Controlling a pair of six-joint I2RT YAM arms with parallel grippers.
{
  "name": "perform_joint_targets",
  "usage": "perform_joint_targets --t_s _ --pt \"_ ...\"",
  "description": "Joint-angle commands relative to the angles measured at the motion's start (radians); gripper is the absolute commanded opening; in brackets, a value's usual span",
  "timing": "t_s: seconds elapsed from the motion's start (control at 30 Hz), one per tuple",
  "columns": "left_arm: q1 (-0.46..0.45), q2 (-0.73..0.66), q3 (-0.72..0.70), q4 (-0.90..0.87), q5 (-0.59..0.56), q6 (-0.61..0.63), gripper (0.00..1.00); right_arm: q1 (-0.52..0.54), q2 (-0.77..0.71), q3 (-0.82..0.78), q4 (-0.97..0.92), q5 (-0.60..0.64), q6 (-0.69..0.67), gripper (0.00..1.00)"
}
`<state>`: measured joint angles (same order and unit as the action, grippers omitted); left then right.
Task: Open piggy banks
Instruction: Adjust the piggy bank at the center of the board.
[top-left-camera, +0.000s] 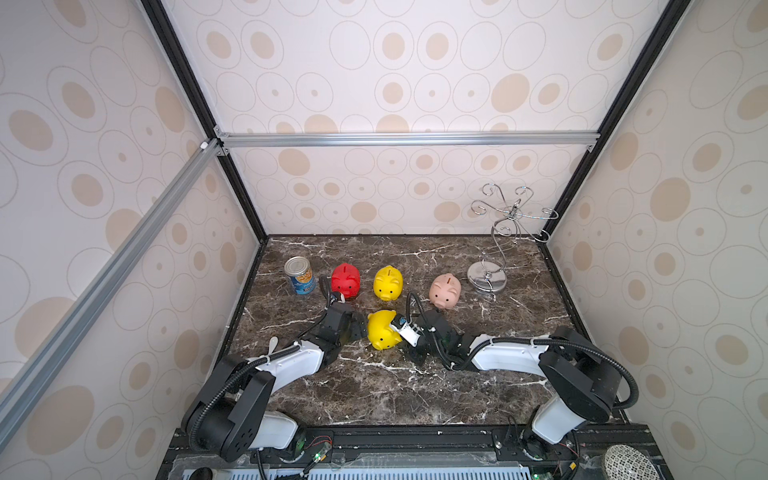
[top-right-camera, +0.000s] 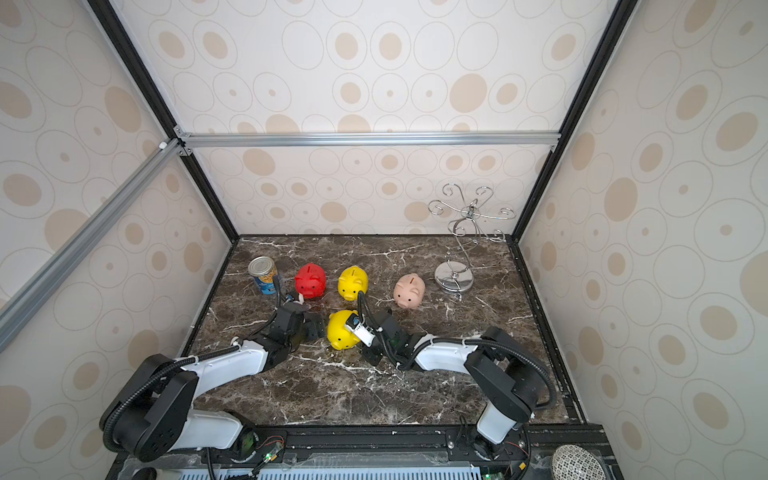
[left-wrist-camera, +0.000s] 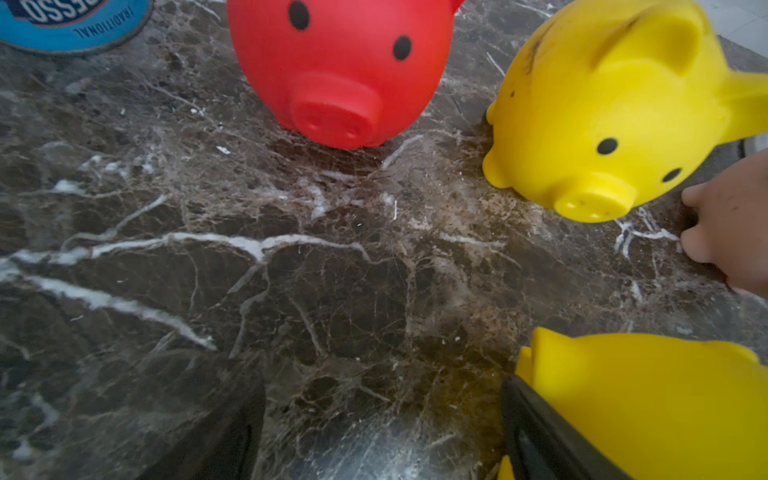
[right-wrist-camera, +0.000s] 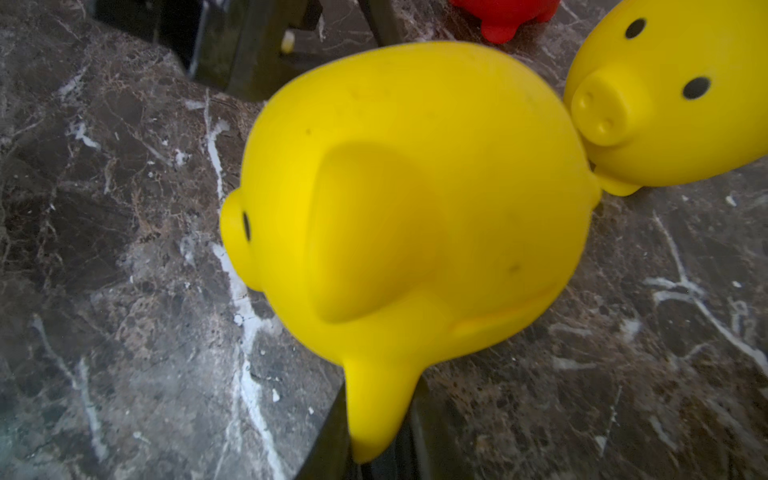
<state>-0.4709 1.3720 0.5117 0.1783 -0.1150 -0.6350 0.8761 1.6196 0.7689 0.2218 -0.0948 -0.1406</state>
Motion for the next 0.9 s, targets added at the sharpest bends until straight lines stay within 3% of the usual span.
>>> perform_joint_targets --t_s 0.0,0.43,0.53,0.7,0.87 --pt "-0.007 -0.006 -0.013 -0.008 0.031 -0.006 0.88 0.024 -0.038 0.063 0.01 -0.036 -0.041 0.23" --pt "-0.008 -0.066 -0.059 0.0 0.047 -0.021 0.88 0.032 -0.069 0.092 -0.045 0.004 -0.054 0.33" --pt "-0.009 -0.114 -0.064 -0.003 0.074 -0.017 0.89 0.032 -0.095 0.084 -0.059 0.062 -0.038 0.46" --pt "-0.07 -0.164 -0.034 0.032 0.175 0.076 0.95 0.032 -0.208 0.051 -0.1 0.29 0.047 0.65" --pt "-0.173 -0.102 0.031 0.061 0.15 0.159 0.97 -0.004 -0.285 0.044 -0.207 0.402 0.071 0.72"
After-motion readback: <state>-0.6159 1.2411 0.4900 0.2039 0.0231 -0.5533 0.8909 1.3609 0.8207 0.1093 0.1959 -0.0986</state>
